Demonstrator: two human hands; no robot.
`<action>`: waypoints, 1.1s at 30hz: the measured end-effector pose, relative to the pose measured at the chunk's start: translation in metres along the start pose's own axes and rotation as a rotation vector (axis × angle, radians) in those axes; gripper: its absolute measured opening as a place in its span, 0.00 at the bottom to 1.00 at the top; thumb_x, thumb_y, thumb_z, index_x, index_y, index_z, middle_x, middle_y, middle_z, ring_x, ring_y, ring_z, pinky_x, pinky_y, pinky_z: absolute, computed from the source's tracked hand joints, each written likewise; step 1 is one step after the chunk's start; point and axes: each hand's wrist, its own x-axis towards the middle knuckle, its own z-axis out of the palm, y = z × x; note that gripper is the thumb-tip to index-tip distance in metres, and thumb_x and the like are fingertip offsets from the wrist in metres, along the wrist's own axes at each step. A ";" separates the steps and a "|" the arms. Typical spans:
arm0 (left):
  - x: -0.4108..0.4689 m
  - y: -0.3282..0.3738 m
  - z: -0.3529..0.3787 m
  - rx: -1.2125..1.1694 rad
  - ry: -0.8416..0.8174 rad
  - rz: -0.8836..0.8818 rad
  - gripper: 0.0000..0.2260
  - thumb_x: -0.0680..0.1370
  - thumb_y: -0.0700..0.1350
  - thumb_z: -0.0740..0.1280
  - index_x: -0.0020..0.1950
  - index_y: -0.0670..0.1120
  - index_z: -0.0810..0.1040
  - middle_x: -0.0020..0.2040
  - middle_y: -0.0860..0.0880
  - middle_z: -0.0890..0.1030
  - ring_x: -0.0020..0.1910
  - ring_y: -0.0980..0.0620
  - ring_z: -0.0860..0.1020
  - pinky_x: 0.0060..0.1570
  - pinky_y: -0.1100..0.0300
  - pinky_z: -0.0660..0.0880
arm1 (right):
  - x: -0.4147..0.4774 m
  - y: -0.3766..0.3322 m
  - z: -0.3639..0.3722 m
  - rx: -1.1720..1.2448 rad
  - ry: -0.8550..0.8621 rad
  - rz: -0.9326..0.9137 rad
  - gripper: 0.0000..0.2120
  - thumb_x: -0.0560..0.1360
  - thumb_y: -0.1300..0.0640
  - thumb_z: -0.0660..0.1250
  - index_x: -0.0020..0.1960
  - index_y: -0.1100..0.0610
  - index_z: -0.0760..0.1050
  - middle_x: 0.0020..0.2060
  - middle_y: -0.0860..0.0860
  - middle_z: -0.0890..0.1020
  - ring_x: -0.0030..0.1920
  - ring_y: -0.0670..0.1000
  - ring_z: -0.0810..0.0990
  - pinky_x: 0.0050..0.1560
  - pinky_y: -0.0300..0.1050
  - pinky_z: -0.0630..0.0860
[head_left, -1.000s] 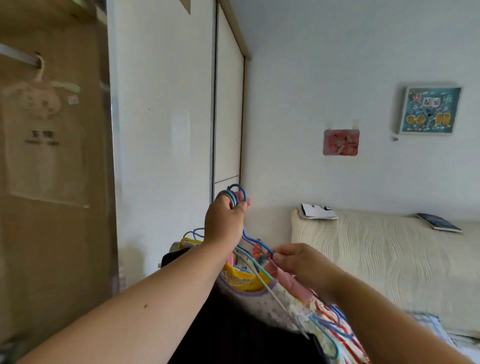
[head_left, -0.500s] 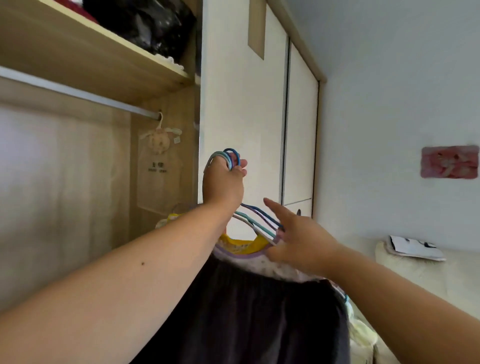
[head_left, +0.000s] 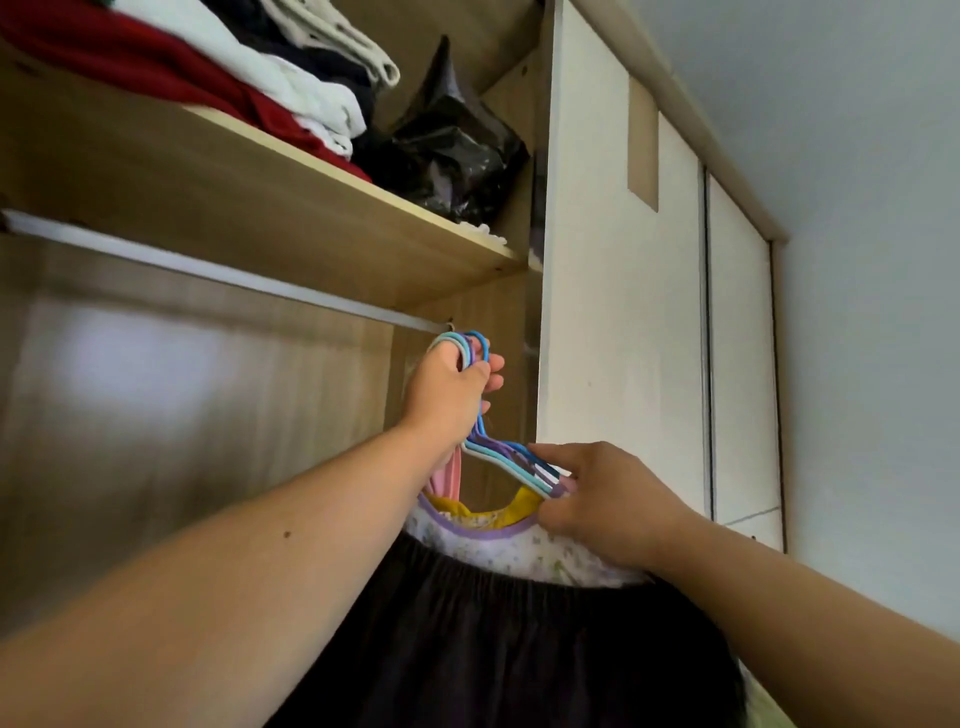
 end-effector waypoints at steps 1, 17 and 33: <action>0.013 -0.007 -0.003 0.012 -0.002 0.005 0.09 0.81 0.39 0.58 0.53 0.49 0.76 0.43 0.58 0.81 0.40 0.61 0.80 0.36 0.65 0.73 | 0.015 0.000 0.007 0.006 -0.003 0.011 0.27 0.67 0.54 0.68 0.65 0.42 0.73 0.40 0.40 0.77 0.34 0.38 0.74 0.28 0.23 0.65; 0.279 -0.101 -0.040 0.536 -0.024 0.341 0.07 0.76 0.46 0.69 0.52 0.47 0.79 0.44 0.51 0.79 0.42 0.52 0.77 0.38 0.67 0.68 | 0.271 0.028 0.078 0.027 0.192 -0.006 0.20 0.66 0.54 0.70 0.58 0.45 0.79 0.36 0.41 0.82 0.36 0.38 0.79 0.37 0.31 0.74; 0.382 -0.141 -0.077 1.412 0.222 0.459 0.30 0.68 0.62 0.72 0.64 0.50 0.70 0.62 0.46 0.73 0.64 0.45 0.71 0.59 0.48 0.66 | 0.413 0.037 0.139 -0.037 0.212 0.048 0.15 0.66 0.50 0.70 0.52 0.51 0.81 0.43 0.52 0.82 0.47 0.53 0.81 0.41 0.39 0.71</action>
